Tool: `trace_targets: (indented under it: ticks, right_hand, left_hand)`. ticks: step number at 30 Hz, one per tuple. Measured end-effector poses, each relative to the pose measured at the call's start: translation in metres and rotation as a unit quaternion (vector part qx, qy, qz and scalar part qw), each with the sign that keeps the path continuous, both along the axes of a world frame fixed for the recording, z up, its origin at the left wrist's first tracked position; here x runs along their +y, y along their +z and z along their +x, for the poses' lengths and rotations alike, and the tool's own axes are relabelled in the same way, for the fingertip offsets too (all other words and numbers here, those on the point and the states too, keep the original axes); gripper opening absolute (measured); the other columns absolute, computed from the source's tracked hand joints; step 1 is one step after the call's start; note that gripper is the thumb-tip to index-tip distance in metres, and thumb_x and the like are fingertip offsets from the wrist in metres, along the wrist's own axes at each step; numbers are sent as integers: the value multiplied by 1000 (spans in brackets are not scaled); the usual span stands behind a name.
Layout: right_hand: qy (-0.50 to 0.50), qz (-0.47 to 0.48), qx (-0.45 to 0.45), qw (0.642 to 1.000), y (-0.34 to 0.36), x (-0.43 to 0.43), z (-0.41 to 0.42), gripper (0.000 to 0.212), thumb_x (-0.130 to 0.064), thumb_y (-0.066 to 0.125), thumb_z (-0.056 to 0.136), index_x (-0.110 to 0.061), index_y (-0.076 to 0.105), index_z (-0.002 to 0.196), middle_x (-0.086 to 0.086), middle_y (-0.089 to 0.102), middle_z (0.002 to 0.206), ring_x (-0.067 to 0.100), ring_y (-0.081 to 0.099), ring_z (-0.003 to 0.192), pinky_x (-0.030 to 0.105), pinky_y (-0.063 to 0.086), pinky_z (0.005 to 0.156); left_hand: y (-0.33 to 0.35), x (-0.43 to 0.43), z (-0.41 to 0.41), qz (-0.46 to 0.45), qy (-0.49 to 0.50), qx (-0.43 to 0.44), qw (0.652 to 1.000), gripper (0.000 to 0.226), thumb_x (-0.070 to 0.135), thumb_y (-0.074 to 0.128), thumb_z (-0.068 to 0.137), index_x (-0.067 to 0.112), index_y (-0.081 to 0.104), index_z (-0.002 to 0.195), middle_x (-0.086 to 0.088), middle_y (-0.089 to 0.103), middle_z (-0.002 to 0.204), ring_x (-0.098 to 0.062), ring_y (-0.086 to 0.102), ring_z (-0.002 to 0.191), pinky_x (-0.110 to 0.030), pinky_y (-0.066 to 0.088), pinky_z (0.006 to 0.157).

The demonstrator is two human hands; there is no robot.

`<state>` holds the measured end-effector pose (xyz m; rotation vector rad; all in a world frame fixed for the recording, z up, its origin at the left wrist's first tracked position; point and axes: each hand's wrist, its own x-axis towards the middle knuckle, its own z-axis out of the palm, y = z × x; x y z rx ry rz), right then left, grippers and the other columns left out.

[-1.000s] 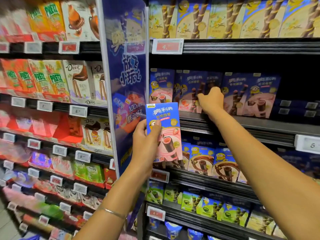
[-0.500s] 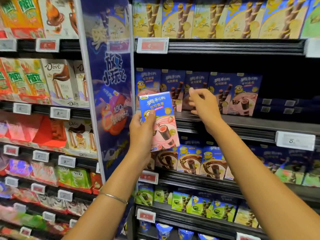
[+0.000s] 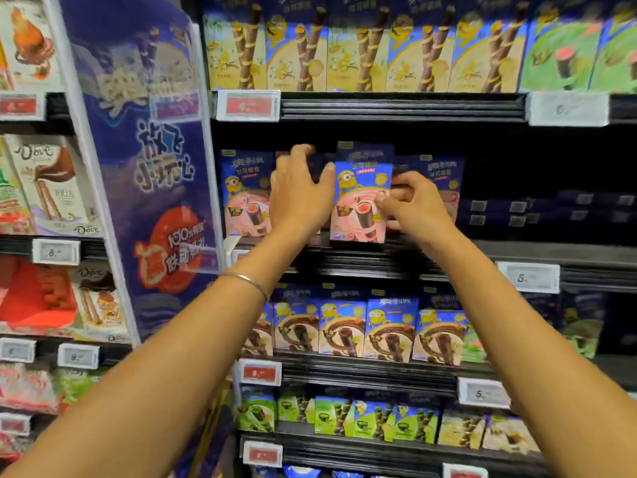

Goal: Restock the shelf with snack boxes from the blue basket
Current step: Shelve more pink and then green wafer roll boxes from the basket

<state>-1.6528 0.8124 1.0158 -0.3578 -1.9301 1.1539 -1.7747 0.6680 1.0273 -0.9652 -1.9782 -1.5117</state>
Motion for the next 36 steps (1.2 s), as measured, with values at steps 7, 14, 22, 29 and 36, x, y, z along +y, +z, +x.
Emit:
trace_targets:
  ticks: [7,14,22,29,36]
  right_hand:
    - [-168,103,-74,978,-11,21,-27,23,-27,69,91,-15,52,100,10,65,109,28,60,96,33,47,68]
    - [-212,173,-138,952,-19,16,-44,25,-20,70,91,-12,46,94,17,59,109,31,53,88,35,37,69]
    - [-220,192,-158,943,-23,9,-60,37,-34,74,90,-19,40,85,2,44,87,27,48,78,36,39,66]
    - [-278,176,-95,939,-19,23,-43,26,-30,68,89,-13,49,95,19,55,115,35,52,101,39,42,76]
    - [-333,-16,-63,941,1,96,-5,28,-24,69,82,-5,59,101,22,60,119,36,57,107,37,49,77]
  left_hand:
    - [31,10,-25,-307,128,149,931,48,42,61,96,13,59,134,-20,67,127,-44,63,115,-47,47,86]
    - [41,16,-39,-373,107,140,911,54,57,44,102,19,61,137,-13,67,114,-32,54,91,-39,42,77]
    - [42,20,-51,-390,94,179,898,82,45,60,99,36,15,167,-7,22,173,-40,29,153,-54,36,117]
    - [39,23,-56,-390,128,223,884,79,44,61,102,30,18,167,-8,20,172,-37,21,157,-55,21,125]
    - [41,27,-51,-412,135,217,875,85,41,63,101,23,14,167,-16,17,168,-45,23,154,-57,28,121]
